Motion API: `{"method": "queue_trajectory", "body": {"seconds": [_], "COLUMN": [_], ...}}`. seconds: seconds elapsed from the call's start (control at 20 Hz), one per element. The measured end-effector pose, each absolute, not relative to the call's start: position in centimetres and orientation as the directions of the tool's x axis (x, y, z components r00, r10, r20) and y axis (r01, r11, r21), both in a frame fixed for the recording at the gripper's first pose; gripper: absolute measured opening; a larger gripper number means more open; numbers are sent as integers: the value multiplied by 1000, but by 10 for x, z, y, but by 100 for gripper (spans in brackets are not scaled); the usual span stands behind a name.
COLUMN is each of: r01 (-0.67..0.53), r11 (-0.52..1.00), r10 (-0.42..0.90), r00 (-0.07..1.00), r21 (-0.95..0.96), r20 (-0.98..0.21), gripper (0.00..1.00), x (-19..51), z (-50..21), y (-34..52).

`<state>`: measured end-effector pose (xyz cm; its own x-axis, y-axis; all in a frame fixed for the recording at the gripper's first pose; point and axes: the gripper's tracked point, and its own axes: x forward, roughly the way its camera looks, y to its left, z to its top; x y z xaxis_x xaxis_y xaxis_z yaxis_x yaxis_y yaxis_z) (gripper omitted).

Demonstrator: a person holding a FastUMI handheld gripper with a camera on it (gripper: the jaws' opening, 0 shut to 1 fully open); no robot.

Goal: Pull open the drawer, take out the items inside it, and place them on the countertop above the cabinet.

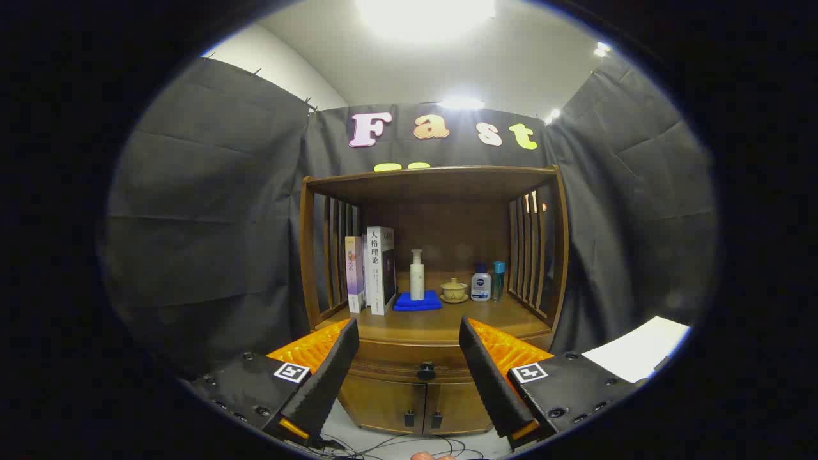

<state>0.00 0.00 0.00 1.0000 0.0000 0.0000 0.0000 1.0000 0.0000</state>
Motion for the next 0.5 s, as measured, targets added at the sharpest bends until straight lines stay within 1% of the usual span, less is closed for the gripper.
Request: {"method": "queue_trajectory", "body": {"seconds": [0.2,0.5], "r01": [9,-8], "r11": [1000,1000], "r10": [-9,8], "r00": [1000,1000], "r21": [15,13], "r20": [16,9], "gripper": [99,98], "x": [0,-1], "z": [5,1], "y": [-5,-4]}}
